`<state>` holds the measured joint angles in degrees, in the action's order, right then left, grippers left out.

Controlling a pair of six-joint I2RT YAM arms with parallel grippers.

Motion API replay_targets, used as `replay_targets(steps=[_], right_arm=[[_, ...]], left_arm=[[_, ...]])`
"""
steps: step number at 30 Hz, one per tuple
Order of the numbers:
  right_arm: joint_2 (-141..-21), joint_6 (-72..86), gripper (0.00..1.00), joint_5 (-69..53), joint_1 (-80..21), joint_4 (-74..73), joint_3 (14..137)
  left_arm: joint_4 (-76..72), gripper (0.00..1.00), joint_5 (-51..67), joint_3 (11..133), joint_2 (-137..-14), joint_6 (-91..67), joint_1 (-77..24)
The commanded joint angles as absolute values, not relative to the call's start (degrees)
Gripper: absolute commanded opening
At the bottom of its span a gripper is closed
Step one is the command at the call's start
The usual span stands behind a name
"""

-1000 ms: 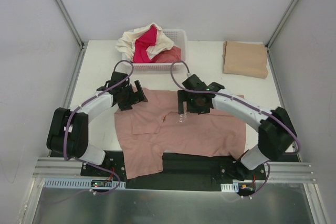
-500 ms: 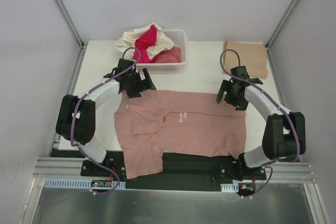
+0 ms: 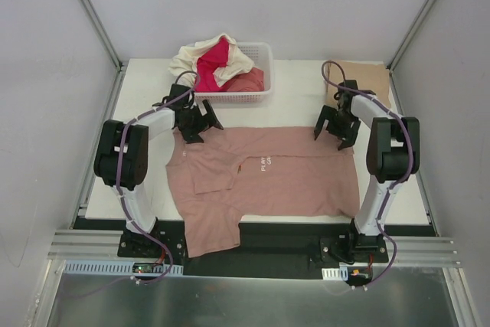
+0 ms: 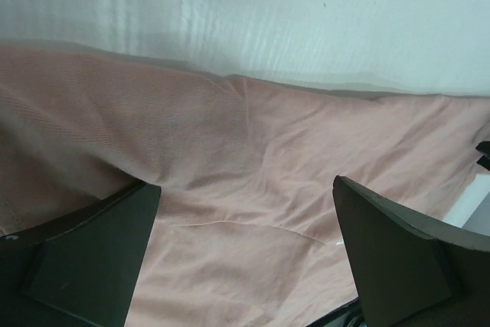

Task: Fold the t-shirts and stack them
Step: Fold the tshirt

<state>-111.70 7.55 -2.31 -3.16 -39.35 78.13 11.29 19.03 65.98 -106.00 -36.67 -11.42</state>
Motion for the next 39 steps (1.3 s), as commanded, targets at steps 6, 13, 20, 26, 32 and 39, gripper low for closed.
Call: replay_targets(steps=[6, 13, 20, 26, 32, 39], right_arm=[[-124.1, 3.7, 0.97, -10.2, -2.3, -42.7, 94.4], [-125.9, 2.3, 0.97, -11.1, -2.3, -43.2, 99.3], [-120.3, 0.8, 0.97, -10.5, -2.3, -44.8, 100.9], [-102.9, 3.5, 0.97, -8.1, -2.9, -38.9, 88.5], [-84.4, 7.6, 0.97, -6.2, -3.0, -34.1, 66.4], [-69.6, 9.0, 0.97, -3.3, -2.9, -36.2, 53.4]], left_arm=[[15.6, 0.99, 15.7, 73.4, -114.8, -34.5, -4.5], [18.8, 0.99, 15.7, 83.4, -120.7, -33.3, -3.9], [20.7, 0.99, 14.8, 83.9, -112.7, -31.8, -3.8], [21.0, 0.99, 13.2, 75.0, -94.3, -32.4, -4.6], [24.5, 0.99, 5.8, 57.6, -73.4, -37.4, -13.2], [38.7, 0.99, 0.3, 40.0, -55.2, -51.7, -29.4]])
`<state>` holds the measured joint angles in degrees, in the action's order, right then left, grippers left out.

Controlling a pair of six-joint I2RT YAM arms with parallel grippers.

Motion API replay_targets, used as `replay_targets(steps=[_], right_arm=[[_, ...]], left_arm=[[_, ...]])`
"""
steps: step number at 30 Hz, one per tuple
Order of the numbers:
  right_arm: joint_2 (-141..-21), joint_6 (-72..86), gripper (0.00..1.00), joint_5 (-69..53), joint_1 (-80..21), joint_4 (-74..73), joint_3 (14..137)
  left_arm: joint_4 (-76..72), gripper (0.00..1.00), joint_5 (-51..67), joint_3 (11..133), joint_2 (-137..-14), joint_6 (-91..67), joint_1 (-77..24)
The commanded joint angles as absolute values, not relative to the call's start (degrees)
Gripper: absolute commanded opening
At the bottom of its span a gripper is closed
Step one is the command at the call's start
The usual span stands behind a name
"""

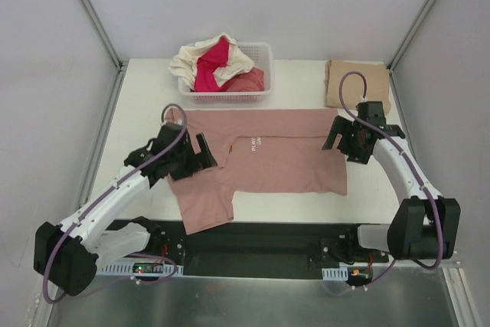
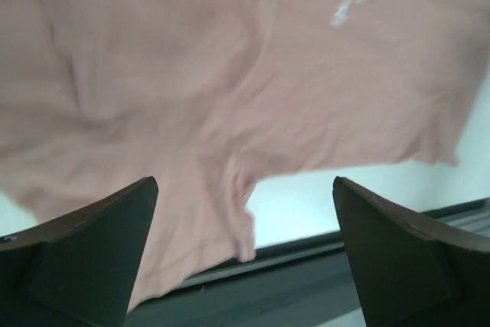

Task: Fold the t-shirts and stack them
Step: Fold the tshirt

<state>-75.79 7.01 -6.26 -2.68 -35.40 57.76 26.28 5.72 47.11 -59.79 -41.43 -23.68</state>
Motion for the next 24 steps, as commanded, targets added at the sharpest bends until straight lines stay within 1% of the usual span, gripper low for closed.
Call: replay_targets(steps=[1, 6, 9, 11, 13, 14, 16, 22, 24], right_arm=[[-68.5, 9.2, 0.97, -2.8, -2.9, -36.5, 51.9], [-64.2, 9.1, 0.97, -1.4, -2.8, -38.1, 49.1], [-63.7, 8.9, 0.97, -0.7, -2.8, -38.5, 48.3], [-63.5, 9.1, 0.97, -0.4, -2.9, -38.2, 47.8], [-63.7, 9.3, 0.97, -0.4, -2.8, -38.0, 47.4], [-63.8, 9.4, 0.97, -0.6, -2.8, -37.8, 47.2], [-64.0, 9.3, 0.97, -0.7, -2.8, -37.6, 47.3], [-64.9, 9.3, 0.97, -0.6, -2.7, -37.0, 47.0], [-65.1, 9.5, 0.97, -1.0, -2.7, -36.7, 46.8]], left_arm=[[40.1, 0.99, -1.0, 37.3, -53.9, -53.4, -30.7], [48.6, 0.93, -0.1, 32.9, -48.0, -61.4, -37.0], [51.0, 0.86, 2.6, 30.1, -48.2, -64.7, -40.0], [51.3, 0.79, 4.3, 27.6, -49.7, -66.4, -42.6], [51.2, 0.73, 4.6, 26.5, -52.4, -67.5, -44.4], [51.2, 0.65, 4.7, 26.5, -53.2, -67.8, -44.7], [51.2, 0.59, 3.7, 27.2, -55.1, -68.3, -45.8], [51.0, 0.48, 1.8, 27.3, -57.9, -67.9, -46.1], [50.4, 0.42, 0.6, 27.8, -58.7, -67.9, -46.1]])
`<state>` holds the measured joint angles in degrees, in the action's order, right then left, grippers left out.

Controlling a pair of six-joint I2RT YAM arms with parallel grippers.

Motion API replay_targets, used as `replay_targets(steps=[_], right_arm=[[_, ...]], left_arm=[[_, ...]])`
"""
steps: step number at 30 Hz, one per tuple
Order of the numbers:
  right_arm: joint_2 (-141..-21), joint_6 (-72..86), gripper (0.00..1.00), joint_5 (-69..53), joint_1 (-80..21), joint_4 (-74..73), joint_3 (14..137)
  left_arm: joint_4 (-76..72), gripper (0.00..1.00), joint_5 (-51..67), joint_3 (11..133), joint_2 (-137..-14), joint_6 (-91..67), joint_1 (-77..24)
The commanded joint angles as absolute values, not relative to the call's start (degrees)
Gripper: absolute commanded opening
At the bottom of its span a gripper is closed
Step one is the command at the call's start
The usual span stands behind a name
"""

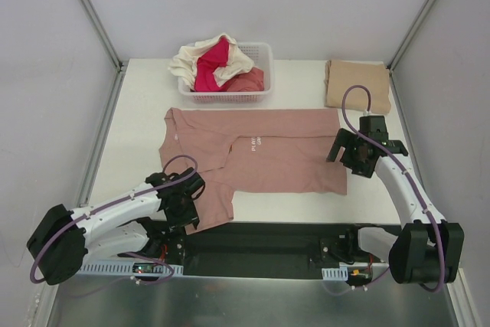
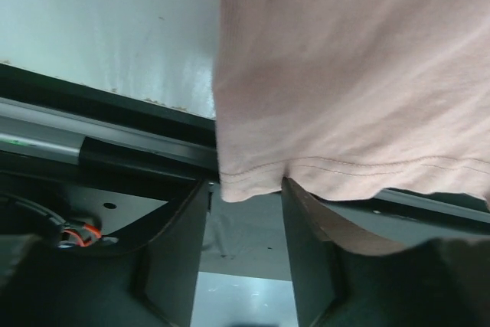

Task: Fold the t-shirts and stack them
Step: Fold the tshirt

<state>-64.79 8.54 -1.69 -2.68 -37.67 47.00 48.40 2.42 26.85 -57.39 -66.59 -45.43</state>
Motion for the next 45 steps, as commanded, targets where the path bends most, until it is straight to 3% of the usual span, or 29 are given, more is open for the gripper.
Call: replay_targets(steps=[1, 7, 13, 27, 33, 35, 39, 42, 45], right_arm=[[-65.1, 9.6, 0.97, -1.1, -2.7, -36.7, 46.7], [-63.9, 9.6, 0.97, -0.5, -2.6, -38.0, 46.6], [-61.2, 9.6, 0.97, 1.6, -2.5, -40.2, 45.6], [-53.5, 18.1, 0.97, 2.5, -1.4, -53.2, 40.6], [-47.3, 23.7, 0.99, 1.4, 2.0, -49.8, 33.8], [-48.4, 24.3, 0.93, 1.8, 3.2, -47.8, 33.7], [-53.3, 23.8, 0.69, 2.5, 4.0, -42.2, 35.5], [-58.3, 22.9, 0.56, 1.8, 4.2, -41.5, 36.7], [-60.5, 22.9, 0.52, 0.9, 4.2, -40.0, 35.0]], left_arm=[[49.8, 0.40, 0.5, 27.9, -58.9, -67.7, -46.0], [46.8, 0.25, 0.5, 27.5, -61.2, -67.2, -46.0], [44.0, 0.01, 0.6, 27.7, -63.2, -66.0, -46.1], [43.6, 0.00, 1.5, 28.1, -54.9, -64.9, -46.1], [43.7, 0.00, 0.5, 27.9, -48.3, -64.4, -45.9], [43.9, 0.00, 0.4, 28.1, -47.1, -64.1, -46.0], [44.1, 0.00, 0.4, 28.0, -46.7, -64.1, -46.0], [44.7, 0.00, -1.0, 27.9, -46.2, -64.6, -45.9], [45.4, 0.00, -1.4, 28.2, -45.2, -65.0, -46.0]])
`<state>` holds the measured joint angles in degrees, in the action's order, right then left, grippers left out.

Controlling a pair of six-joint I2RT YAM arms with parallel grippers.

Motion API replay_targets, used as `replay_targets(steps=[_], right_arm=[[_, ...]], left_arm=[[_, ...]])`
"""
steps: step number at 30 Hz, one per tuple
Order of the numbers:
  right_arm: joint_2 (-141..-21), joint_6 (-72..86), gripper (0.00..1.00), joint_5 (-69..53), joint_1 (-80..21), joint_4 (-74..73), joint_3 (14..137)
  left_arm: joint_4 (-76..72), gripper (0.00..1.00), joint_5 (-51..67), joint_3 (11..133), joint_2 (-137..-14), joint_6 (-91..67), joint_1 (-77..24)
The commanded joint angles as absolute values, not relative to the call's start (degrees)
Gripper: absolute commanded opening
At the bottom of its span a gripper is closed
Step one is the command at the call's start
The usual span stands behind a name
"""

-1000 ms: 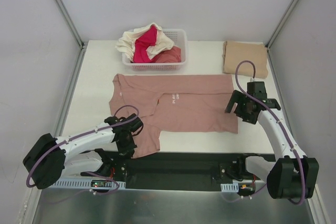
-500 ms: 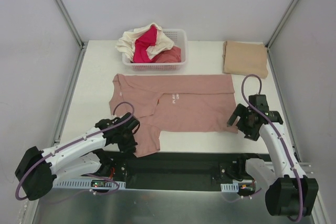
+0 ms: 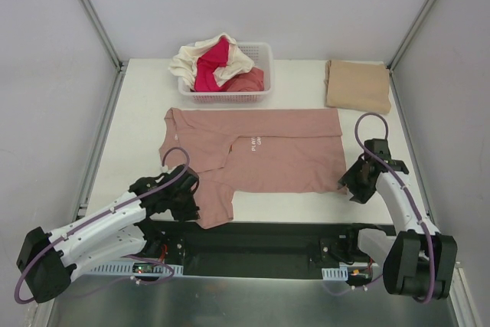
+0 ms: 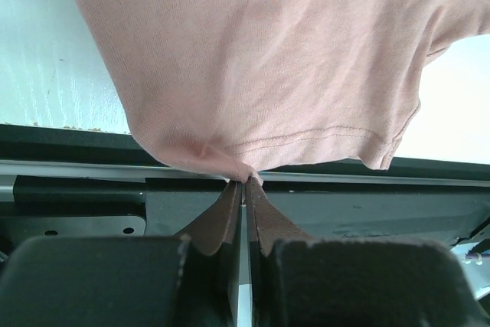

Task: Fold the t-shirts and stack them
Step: Fold the tshirt

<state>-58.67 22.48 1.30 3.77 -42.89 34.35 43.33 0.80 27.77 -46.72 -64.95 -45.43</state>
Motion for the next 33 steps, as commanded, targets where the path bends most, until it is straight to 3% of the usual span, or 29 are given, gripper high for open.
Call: replay_targets(steps=[1, 13, 15, 17, 18, 25, 33], right_arm=[[-60.7, 23.1, 0.52, 0.5, 4.2, -39.5, 34.5], [-65.7, 23.1, 0.34, -1.3, 4.2, -33.1, 31.7], [-65.7, 23.0, 0.23, -0.4, 4.2, -33.7, 31.4], [-65.6, 22.2, 0.03, -0.4, 4.2, -34.1, 31.2], [-65.6, 22.0, 0.01, 1.6, 4.2, -34.5, 31.3], [-61.9, 18.5, 0.01, 10.9, 5.4, -42.3, 33.7], [-62.6, 15.4, 0.01, 8.3, 5.5, -42.4, 35.1]], left_arm=[[45.7, 0.00, -1.8, 28.6, -44.9, -65.0, -46.0], [49.3, 0.00, -4.4, 30.9, -42.5, -64.4, -46.0], [50.9, 0.00, -5.9, 31.1, -41.5, -64.9, -46.0], [53.4, 0.00, -7.2, 31.6, -40.9, -65.8, -45.9], [54.7, 0.00, -7.9, 31.8, -40.3, -66.3, -45.9], [61.6, 0.00, -12.1, 34.1, -38.1, -69.1, -45.8], [61.1, 0.00, -10.8, 34.8, -36.8, -68.6, -45.9]])
